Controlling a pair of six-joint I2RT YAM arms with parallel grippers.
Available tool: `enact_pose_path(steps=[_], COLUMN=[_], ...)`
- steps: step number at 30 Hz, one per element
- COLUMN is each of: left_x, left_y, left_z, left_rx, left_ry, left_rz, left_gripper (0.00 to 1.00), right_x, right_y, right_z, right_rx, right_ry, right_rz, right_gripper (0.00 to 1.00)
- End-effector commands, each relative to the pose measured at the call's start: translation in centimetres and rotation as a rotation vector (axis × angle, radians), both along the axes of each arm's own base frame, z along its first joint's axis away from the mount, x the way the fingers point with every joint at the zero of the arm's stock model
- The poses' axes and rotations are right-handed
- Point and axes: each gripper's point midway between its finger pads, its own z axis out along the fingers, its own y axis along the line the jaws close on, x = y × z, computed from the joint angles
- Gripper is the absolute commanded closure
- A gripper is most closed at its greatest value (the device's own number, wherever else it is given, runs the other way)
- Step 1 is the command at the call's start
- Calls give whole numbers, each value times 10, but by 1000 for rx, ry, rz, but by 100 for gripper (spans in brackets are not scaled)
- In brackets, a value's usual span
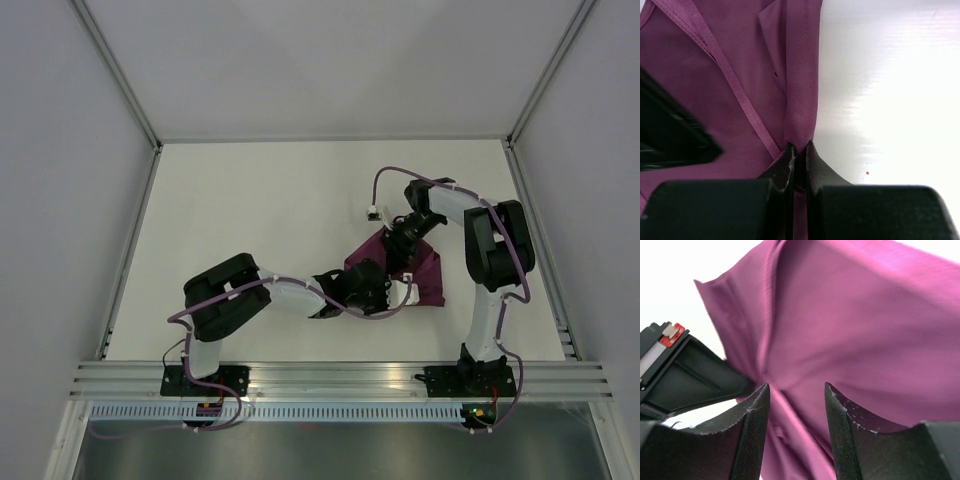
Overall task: Fold the napkin, place the utensils inside, and roll it up
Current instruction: Roll the napkin at the center of the board.
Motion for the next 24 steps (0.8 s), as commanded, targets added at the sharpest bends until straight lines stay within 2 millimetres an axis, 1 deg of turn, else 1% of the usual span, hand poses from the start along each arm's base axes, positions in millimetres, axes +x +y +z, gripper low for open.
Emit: enact_pose_path(steps=[1,2,3,4,6,7,8,9,11,12,13,14,15,16,18,19,20,21,22,23,24], left_x=[-55,-58,-57,-56,-56,-55,-56,-56,-57,-57,-56,-57,-55,-55,-50,-54,-54,-52,-54,-55,-55], left_y=[54,54,54,55,58,58,60,60,61,64,65,65,70,71,70,79,76,78,81,79,80], left_z=[-77,-79,-79,-80,-83,-84,-86,-86,-88,-90,-91,-91,-96,-97,-98,-105,-103,-104,-107,-106,-107], left_rx=[243,243,242,245,258,262,270,272,275,284,283,283,298,305,301,343,340,343,361,359,362], left_ry=[340,363,373,382,409,418,440,451,477,493,505,530,552,564,594,624,645,659,684,702,713], left_rz=[-2,-1,4,10,23,31,40,43,55,65,73,78,95,104,123,137,138,146,158,152,156], left_gripper=[98,98,98,98,98,98,98,98,98,98,98,98,98,98,98,98,98,98,98,98,98], right_x=[46,48,55,60,68,71,79,79,86,89,89,89,87,87,79,72,68,63,52,50,47], right_y=[0,-3,-5,-14,-21,-31,-42,-41,-61,-72,-77,-82,-84,-93,-100,-101,-102,-103,-103,-104,-105], right_z=[22,24,30,32,40,41,49,52,59,66,69,74,81,84,90,88,89,96,88,98,98], right_rx=[70,71,79,81,90,91,100,109,121,141,149,161,184,191,199,200,199,195,182,178,170], right_ry=[-165,-163,-193,-202,-231,-238,-272,-279,-297,-313,-318,-318,-323,-334,-336,-352,-358,-401,-401,-475,-506], right_rz=[-122,-153,-171,-206,-263,-302,-345,-353,-427,-460,-473,-488,-491,-503,-506,-483,-477,-462,-452,-437,-434], right_gripper=[46,46,46,46,46,46,45,45,45,44,44,44,44,44,44,44,44,44,44,44,44])
